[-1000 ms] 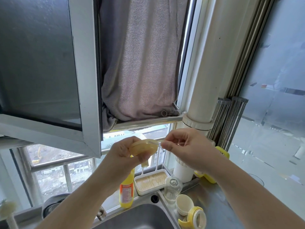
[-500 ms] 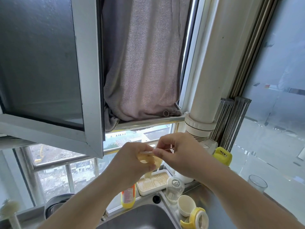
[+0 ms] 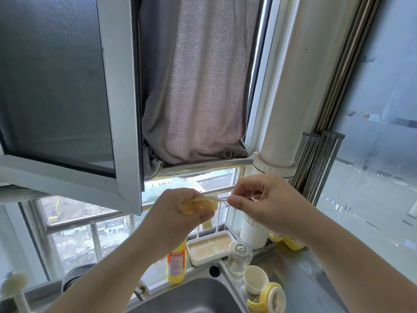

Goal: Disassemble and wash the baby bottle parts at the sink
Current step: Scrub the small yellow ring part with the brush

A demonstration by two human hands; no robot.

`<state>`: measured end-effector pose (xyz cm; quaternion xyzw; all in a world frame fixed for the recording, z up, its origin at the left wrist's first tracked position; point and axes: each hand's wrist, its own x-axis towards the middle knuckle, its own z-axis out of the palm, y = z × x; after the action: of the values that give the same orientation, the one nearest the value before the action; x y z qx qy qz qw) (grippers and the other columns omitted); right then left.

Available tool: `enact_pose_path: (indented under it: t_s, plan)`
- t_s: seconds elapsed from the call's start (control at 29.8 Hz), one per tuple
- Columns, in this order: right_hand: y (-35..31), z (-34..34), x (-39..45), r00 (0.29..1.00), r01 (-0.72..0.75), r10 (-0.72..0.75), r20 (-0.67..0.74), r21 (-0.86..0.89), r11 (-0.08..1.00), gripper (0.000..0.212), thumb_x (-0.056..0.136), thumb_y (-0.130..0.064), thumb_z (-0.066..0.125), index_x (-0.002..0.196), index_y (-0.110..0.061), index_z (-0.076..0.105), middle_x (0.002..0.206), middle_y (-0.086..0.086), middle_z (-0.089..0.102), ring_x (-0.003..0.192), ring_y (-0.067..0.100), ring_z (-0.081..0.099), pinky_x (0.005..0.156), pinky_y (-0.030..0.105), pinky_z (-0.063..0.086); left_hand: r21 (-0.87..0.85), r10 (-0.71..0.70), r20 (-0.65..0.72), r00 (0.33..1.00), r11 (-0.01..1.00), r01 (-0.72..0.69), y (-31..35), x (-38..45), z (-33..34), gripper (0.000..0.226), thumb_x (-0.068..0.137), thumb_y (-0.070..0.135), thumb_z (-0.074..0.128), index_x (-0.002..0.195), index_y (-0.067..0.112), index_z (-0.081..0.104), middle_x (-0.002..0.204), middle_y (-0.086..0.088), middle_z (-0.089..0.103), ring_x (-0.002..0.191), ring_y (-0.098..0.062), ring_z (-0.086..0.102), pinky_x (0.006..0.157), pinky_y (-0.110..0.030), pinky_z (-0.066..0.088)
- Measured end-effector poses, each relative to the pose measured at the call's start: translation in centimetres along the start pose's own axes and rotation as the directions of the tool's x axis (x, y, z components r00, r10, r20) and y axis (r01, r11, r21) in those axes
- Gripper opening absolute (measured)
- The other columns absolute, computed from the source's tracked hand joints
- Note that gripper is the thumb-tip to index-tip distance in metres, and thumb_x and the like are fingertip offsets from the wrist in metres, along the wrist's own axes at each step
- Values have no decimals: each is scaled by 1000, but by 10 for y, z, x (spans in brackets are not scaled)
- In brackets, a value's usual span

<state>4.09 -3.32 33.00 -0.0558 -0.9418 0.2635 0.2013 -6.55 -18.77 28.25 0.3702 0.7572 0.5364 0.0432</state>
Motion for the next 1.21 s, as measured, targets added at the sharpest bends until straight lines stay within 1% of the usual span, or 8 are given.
enact_pose_path:
  t_s: [0.24, 0.4, 0.47, 0.6, 0.74, 0.87, 1.04, 1.21]
  plan:
    - [-11, 10, 3, 999, 50, -49, 14, -107, 993, 15, 84, -34, 66, 69, -31, 62, 66, -14, 61, 65, -2, 55, 59, 9, 41, 112, 62, 51, 997, 991, -67, 8, -2, 5, 13, 78, 27, 73, 69, 22, 64, 63, 6, 59, 58, -6, 55, 61, -28, 47]
    - [1, -6, 3, 999, -33, 32, -13, -66, 997, 14, 84, -28, 68, 74, -18, 69, 71, -7, 67, 70, 3, 60, 72, 20, 51, 0, 51, 4, 999, 999, -51, 6, -3, -5, 17, 77, 24, 74, 64, 26, 63, 62, 13, 60, 59, 2, 54, 56, -10, 40]
    - [-4, -3, 3, 1000, 10, -11, -8, -63, 998, 14, 84, -27, 67, 73, -18, 69, 69, -7, 66, 66, 2, 58, 64, 13, 46, 30, 66, -6, 998, 997, -66, 8, -2, -5, 18, 77, 24, 74, 63, 26, 63, 63, 13, 60, 59, 2, 53, 57, -11, 40]
    - [-5, -8, 3, 1000, 31, -31, 1, 79, 996, 13, 84, -22, 67, 72, -18, 68, 57, -13, 60, 54, -3, 52, 56, 9, 42, -58, 29, 5, 1000, 998, -29, 9, -1, -11, 8, 76, 27, 74, 72, 23, 68, 75, 3, 62, 67, -15, 59, 63, -29, 48]
    - [-4, -20, -2, 999, 4, -13, 34, 253, 967, 11, 84, -20, 66, 75, -15, 69, 54, -14, 58, 50, -3, 48, 54, 9, 40, -127, 23, 22, 1000, 992, -20, 11, -5, -16, 4, 75, 23, 75, 79, 25, 73, 87, 9, 66, 81, -27, 62, 74, -48, 54]
    - [-19, -4, 2, 995, 94, -97, 11, 151, 984, 12, 83, -23, 68, 71, -22, 68, 63, -8, 63, 60, 1, 55, 63, 16, 47, -72, 57, 41, 998, 996, -54, 16, -6, -7, 2, 77, 22, 73, 77, 23, 71, 72, -1, 68, 71, -19, 63, 73, -45, 53]
    - [-10, -14, 3, 998, 56, -58, 17, 85, 995, 12, 83, -26, 67, 73, -19, 68, 66, -6, 64, 66, 8, 60, 74, 32, 55, -76, 35, 17, 999, 997, -33, 16, -7, -13, 6, 76, 30, 74, 77, 26, 70, 80, -17, 66, 72, -38, 60, 67, -44, 52]
    - [-19, -8, 7, 991, 133, -133, -23, 5, 991, 14, 83, -28, 68, 72, -19, 68, 68, -4, 65, 66, 6, 59, 69, 24, 51, -58, 72, 10, 997, 996, -71, 19, -6, -11, 5, 75, 27, 74, 77, 24, 71, 74, -9, 67, 75, -33, 62, 72, -53, 51]
